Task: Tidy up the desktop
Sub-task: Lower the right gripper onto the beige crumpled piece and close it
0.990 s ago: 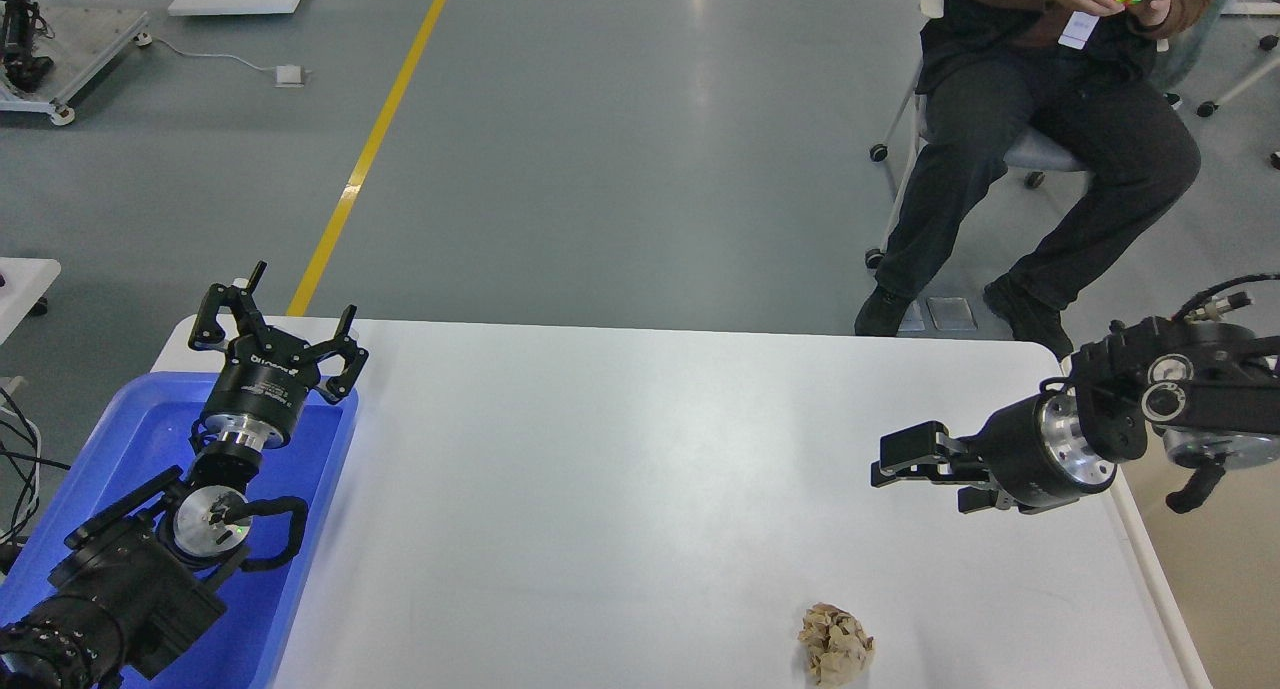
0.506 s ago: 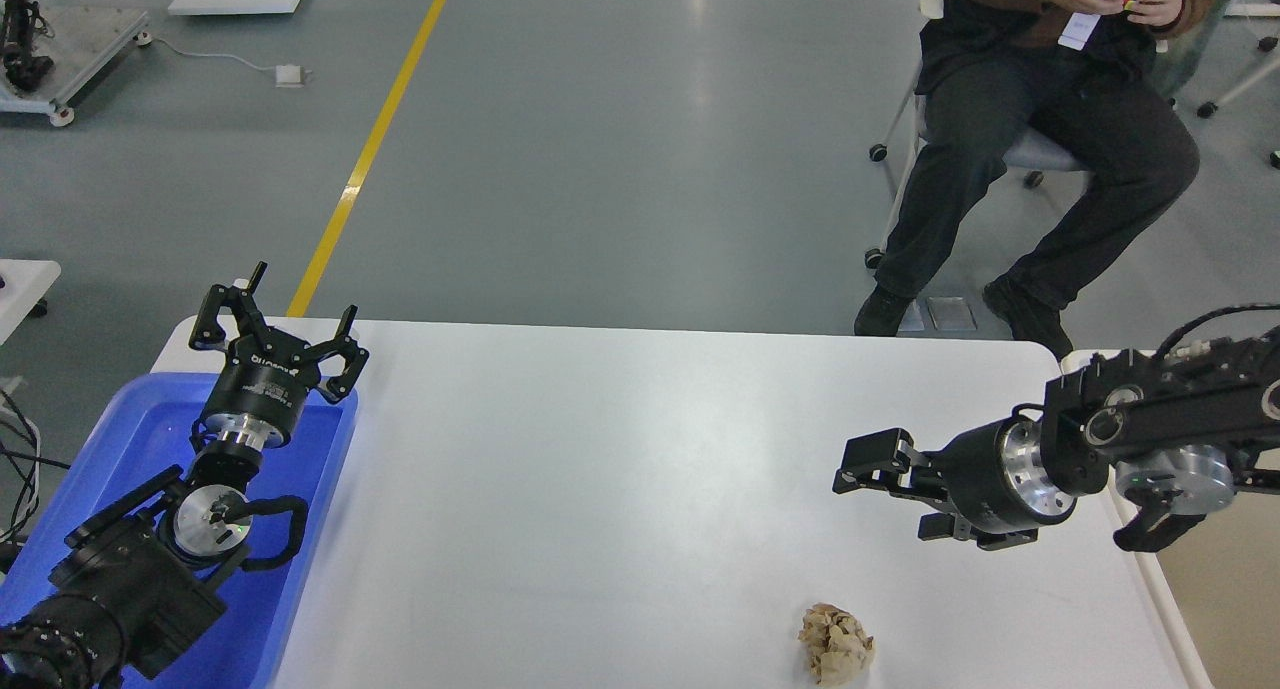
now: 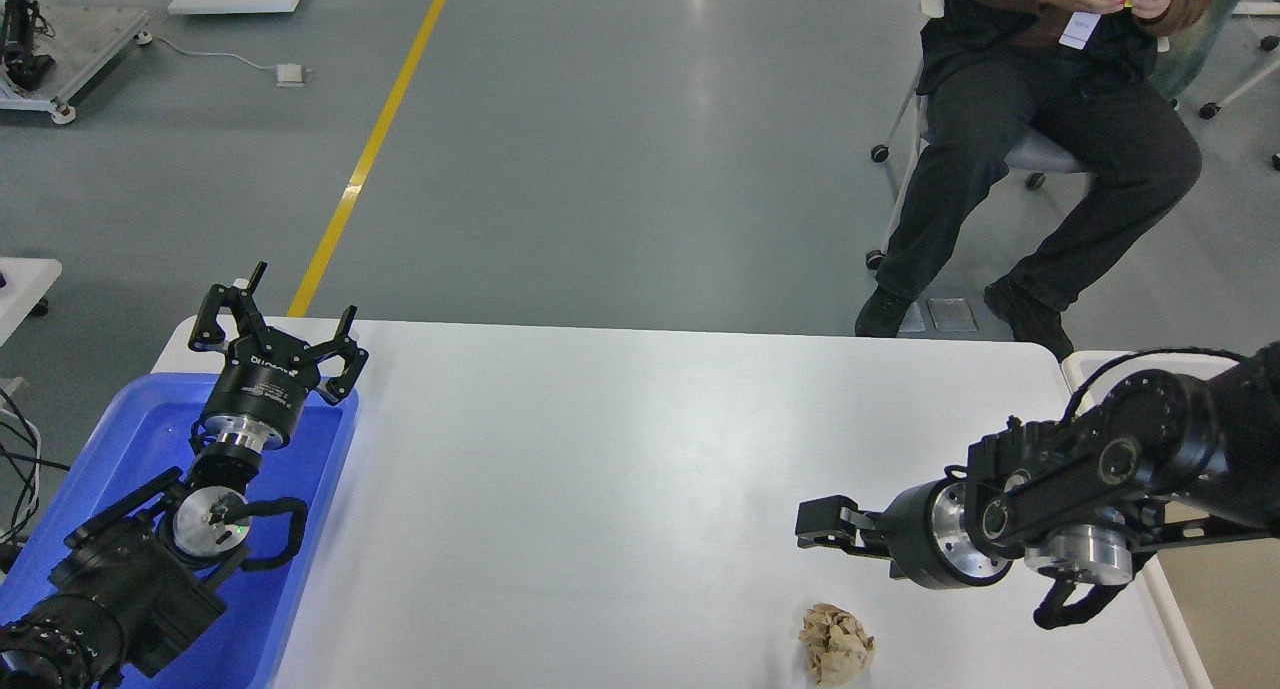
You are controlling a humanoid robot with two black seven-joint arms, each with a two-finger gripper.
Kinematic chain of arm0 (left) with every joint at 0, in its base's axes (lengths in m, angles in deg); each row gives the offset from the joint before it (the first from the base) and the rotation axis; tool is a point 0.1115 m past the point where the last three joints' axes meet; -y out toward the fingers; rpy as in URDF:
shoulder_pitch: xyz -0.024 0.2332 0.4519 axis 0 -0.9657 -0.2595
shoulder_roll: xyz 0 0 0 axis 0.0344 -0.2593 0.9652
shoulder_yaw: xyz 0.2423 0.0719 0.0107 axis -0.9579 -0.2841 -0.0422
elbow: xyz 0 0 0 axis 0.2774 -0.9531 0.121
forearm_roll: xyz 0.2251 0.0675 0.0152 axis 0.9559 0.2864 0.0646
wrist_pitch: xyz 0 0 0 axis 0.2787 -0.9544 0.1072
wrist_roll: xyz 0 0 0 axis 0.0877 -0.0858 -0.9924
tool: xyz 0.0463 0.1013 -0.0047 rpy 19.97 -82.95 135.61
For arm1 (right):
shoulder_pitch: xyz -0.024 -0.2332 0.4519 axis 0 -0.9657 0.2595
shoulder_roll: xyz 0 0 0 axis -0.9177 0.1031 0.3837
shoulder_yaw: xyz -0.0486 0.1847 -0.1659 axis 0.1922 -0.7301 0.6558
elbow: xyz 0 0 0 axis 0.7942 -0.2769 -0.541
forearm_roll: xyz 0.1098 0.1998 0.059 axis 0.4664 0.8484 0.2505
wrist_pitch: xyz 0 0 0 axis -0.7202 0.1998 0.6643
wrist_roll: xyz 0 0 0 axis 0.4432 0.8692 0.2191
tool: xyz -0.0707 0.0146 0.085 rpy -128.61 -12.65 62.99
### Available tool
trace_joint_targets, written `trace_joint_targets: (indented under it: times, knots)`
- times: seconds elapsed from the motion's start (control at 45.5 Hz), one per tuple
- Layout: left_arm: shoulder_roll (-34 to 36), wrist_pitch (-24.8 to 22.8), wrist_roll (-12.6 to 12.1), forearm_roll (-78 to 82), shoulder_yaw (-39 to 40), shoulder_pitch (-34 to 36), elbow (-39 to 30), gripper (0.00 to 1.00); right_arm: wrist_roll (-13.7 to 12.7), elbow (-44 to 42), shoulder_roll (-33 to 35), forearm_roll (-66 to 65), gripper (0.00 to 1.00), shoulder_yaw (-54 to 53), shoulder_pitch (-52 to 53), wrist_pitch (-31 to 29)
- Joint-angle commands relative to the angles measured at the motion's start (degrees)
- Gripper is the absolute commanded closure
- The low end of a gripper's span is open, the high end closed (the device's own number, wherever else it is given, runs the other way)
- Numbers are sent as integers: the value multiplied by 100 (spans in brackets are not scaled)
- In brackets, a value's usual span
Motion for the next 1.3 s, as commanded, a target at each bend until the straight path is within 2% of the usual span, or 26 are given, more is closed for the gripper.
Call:
trace_joint_targets:
  times: [0.0,0.44,1.276]
  knots:
    - [-5,-1,0,-2,0,0,0,0,178,-29,-501,-245,0,430,-546,785]
    - [-5,-1,0,-2,0,0,0,0,213,-178,-1046,-131,0,447,-1171,1498]
    - [-5,-1,0,-2,0,0,0,0,213,-855,-1266,-130,0,439,-1865,1612]
